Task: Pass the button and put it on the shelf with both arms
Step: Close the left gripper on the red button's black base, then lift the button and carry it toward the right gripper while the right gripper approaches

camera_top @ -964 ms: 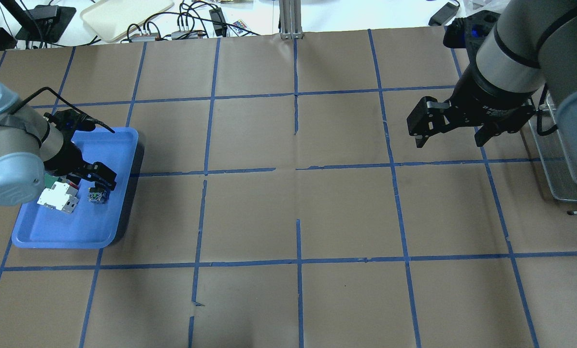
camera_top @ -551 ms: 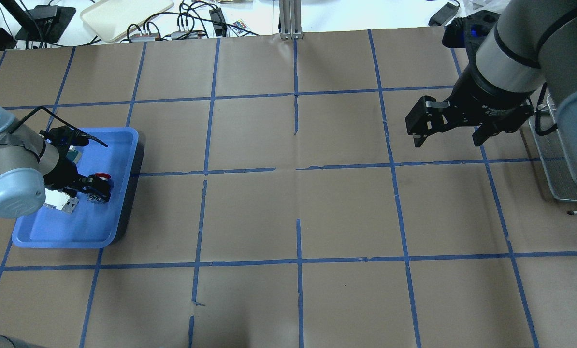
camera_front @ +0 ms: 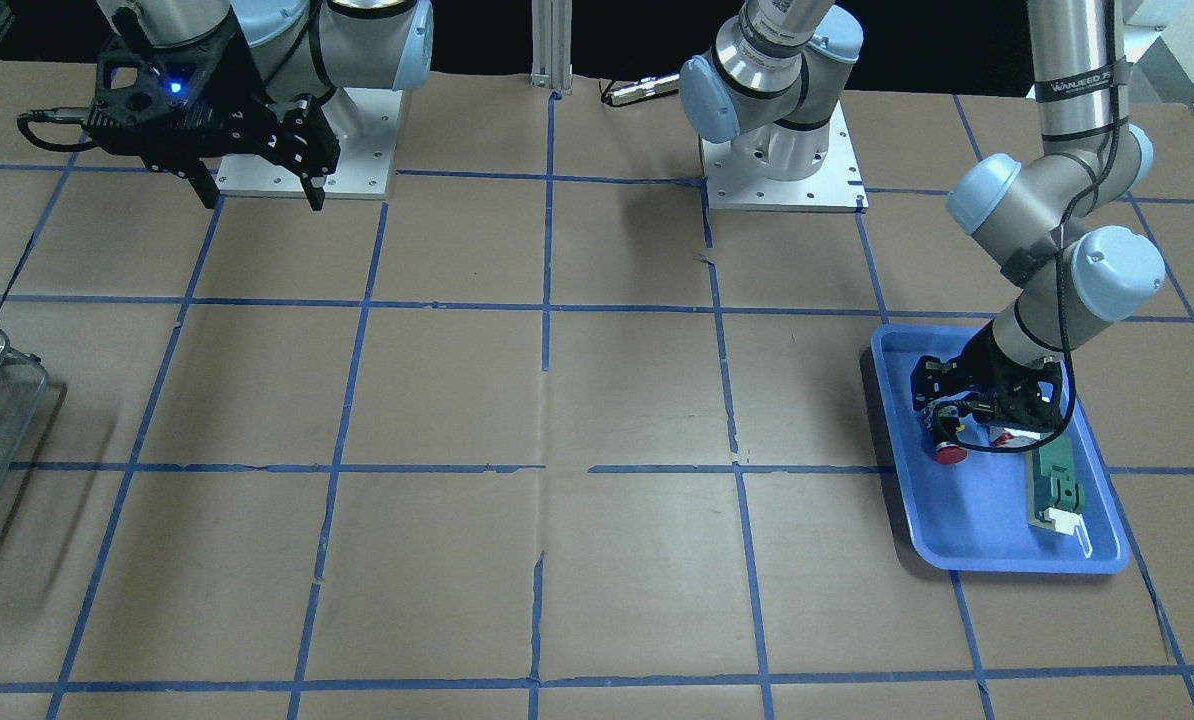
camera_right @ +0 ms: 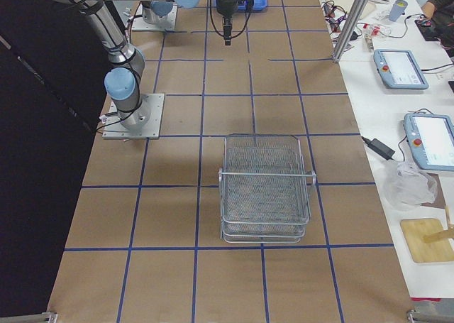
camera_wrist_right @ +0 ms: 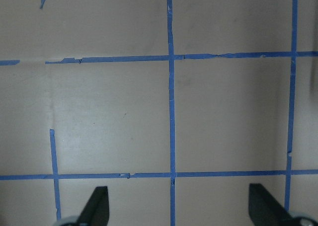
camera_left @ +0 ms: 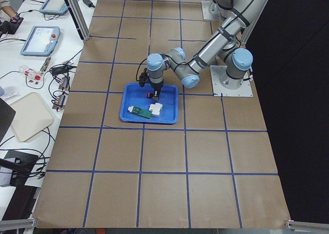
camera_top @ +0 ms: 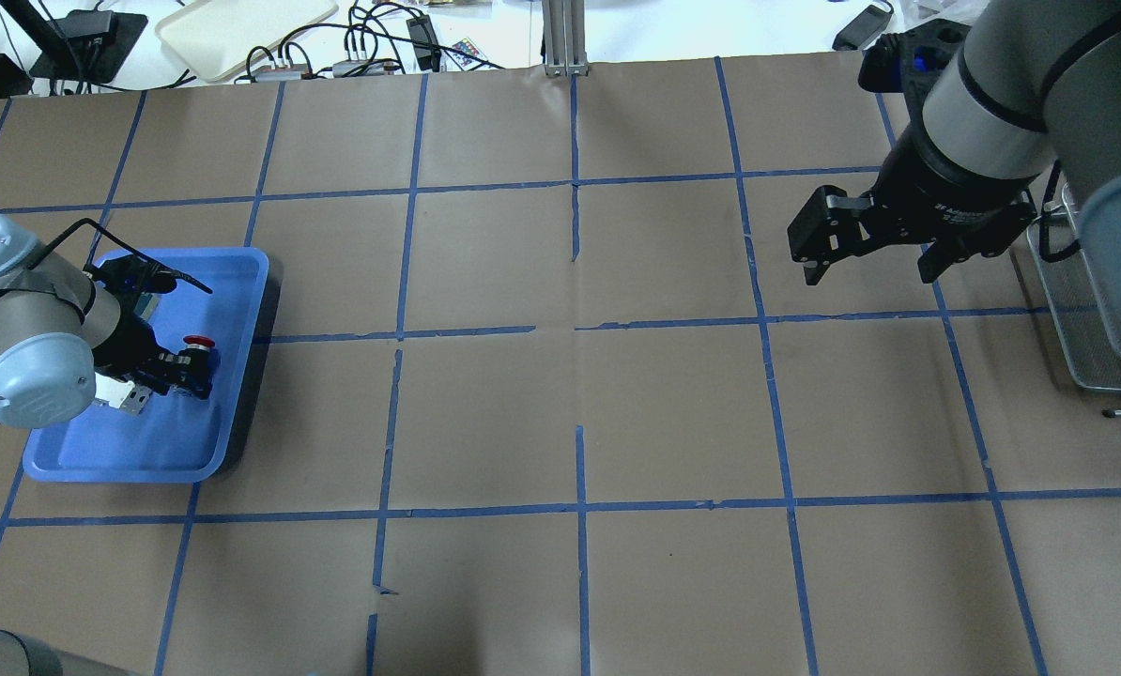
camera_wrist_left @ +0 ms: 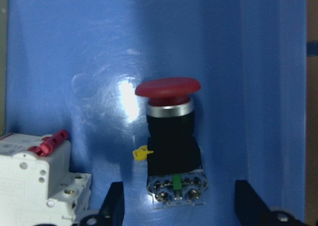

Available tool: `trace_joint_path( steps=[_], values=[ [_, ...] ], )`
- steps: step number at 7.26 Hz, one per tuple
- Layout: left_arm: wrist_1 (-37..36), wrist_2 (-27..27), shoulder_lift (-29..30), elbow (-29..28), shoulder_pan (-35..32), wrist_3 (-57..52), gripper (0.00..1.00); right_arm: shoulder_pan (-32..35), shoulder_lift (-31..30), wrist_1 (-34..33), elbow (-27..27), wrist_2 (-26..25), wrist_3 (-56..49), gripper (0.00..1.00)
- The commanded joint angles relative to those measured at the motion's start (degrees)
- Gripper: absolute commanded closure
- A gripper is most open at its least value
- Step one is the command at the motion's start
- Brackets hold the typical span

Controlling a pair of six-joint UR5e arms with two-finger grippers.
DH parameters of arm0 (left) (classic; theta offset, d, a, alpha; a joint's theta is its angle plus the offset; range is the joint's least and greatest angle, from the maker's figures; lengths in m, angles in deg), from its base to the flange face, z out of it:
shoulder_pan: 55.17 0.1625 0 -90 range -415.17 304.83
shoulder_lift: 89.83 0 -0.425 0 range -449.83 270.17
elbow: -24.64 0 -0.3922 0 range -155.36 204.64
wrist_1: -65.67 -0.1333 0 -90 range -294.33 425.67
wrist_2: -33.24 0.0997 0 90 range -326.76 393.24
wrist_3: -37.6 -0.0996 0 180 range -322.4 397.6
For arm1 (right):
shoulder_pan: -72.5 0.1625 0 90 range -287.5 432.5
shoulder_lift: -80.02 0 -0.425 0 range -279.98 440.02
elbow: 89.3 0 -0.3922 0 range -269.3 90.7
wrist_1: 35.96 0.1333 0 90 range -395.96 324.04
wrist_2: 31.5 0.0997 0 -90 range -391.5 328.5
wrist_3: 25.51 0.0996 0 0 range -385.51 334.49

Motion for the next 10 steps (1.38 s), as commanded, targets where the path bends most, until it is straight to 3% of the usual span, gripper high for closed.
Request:
trace_joint_path(
  steps=[1,4,7,8,9,10],
  values=[
    [-0.17,-0.12,0.03,-0.23,-0.19,-0.70,0.92,0.00,0.10,-0.02,0.00,0.39,0.76,0.00],
    [2.00,-1.52,-3.29,-4.43,-6.57,-4.19,1.00,0.00,0.10,-0.28,-0.17,0.56,0.85,0.00],
    [14.30,-5.65,-7.08,-13.57,-21.05,-18.31,1.00,-1.22,3.16,-2.99,-0.17,0.65,4.07,0.00],
    [15.28,-9.75,-7.70,-14.03,-25.11,-21.85,1.00,-3.40,4.66,-2.74,-1.31,2.91,6.45,0.00],
    [15.29,-17.79,-7.44,-14.38,-27.67,-26.23,1.00,-6.38,4.76,-1.18,-2.27,6.42,7.17,0.00],
    [15.29,-22.05,-7.35,-15.17,-29.78,-30.02,1.00,-9.81,4.76,1.54,-2.81,11.67,9.44,0.00]
  ],
)
